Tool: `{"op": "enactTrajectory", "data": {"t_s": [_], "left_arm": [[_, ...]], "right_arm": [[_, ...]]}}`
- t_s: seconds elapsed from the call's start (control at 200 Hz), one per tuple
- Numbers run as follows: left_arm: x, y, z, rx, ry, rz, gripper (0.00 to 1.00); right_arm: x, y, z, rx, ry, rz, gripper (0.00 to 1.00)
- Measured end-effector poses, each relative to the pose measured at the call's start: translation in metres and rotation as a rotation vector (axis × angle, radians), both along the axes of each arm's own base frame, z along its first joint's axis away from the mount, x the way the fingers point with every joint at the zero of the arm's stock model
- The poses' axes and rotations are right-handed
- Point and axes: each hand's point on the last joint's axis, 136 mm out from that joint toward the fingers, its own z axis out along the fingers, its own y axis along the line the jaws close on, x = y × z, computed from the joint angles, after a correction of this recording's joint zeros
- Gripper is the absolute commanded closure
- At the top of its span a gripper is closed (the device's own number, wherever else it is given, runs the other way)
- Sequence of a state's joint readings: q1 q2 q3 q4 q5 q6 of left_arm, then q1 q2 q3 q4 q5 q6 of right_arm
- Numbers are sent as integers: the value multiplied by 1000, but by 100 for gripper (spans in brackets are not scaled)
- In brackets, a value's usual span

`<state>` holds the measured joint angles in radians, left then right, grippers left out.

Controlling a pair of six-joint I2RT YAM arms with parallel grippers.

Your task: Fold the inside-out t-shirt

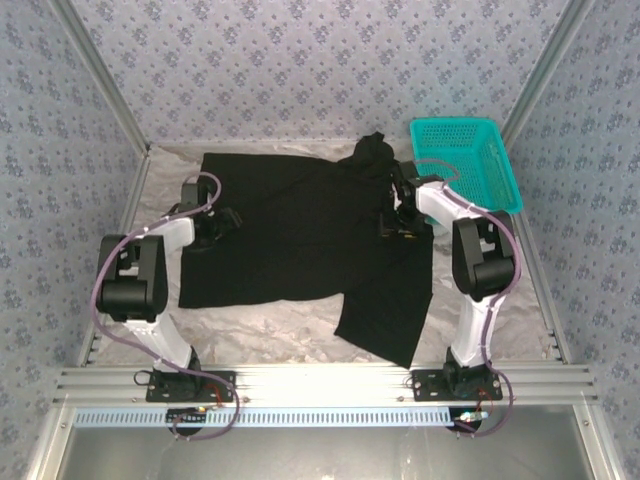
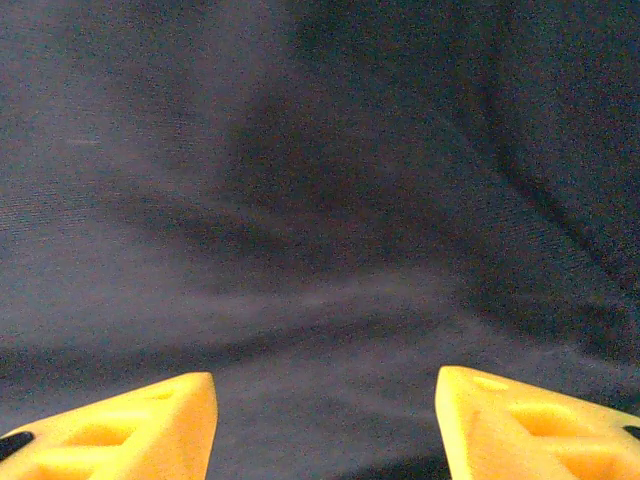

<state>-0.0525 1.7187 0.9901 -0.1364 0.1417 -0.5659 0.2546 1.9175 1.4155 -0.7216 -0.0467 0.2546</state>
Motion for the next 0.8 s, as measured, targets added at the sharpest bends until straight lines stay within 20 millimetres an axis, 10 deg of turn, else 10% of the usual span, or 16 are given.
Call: {"op": "enactTrajectory", "data": {"t_s": [0.17, 0.295, 0.605, 0.799], "left_arm": [[25, 0, 58, -3, -145, 7, 30], [55, -2, 77, -8, -209, 8, 30], [105, 3, 14, -17, -101, 13, 31], [120, 16, -15, -54, -45, 34, 32]], "right_arm": [[38, 31, 63, 124, -274, 24, 28], [82, 45, 66, 172, -371, -16, 28], [150, 55, -13, 214, -390, -201, 28], [187, 63, -11, 283, -424, -279, 29]]}}
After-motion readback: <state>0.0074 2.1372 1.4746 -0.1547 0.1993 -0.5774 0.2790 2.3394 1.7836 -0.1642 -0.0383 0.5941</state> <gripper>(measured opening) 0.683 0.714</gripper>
